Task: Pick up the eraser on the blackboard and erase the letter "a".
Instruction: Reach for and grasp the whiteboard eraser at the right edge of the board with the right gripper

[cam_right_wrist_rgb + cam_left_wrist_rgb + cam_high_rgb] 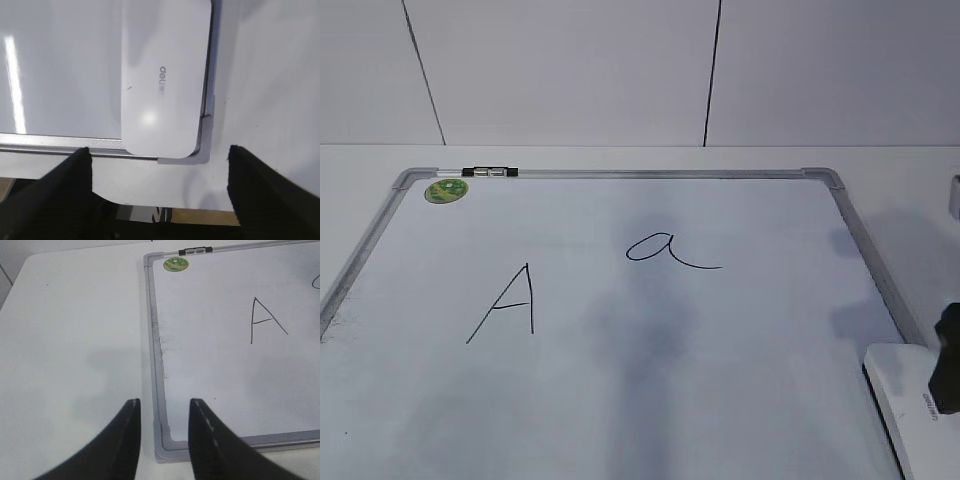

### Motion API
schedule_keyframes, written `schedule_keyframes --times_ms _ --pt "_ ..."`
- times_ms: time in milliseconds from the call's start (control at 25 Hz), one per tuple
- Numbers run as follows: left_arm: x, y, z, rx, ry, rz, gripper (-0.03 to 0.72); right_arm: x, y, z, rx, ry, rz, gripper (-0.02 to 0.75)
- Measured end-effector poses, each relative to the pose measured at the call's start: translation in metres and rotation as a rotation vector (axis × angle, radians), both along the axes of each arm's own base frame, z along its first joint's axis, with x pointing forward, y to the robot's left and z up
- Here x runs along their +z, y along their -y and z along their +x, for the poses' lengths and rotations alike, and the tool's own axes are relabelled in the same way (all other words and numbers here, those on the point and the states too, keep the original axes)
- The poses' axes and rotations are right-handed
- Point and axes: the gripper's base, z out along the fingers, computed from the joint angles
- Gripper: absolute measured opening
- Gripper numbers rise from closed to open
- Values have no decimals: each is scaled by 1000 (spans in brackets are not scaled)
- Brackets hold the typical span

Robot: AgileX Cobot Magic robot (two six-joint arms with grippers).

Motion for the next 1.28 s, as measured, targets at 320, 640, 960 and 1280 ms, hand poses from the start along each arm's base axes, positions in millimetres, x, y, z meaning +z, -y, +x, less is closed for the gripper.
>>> schedule_keyframes --times_ms 320,640,960,1280 --pt "0 0 0 -1 0 -2 245 -29 -8 23 -14 -70 1 678" --pt "0 0 0 -1 0 -2 245 -47 -11 36 -12 -75 -16 678" --pt "0 0 0 -1 0 -2 245 -47 9 43 -73 -71 23 678" --pt "0 0 0 -1 0 -2 245 -47 10 43 -39 -69 38 677"
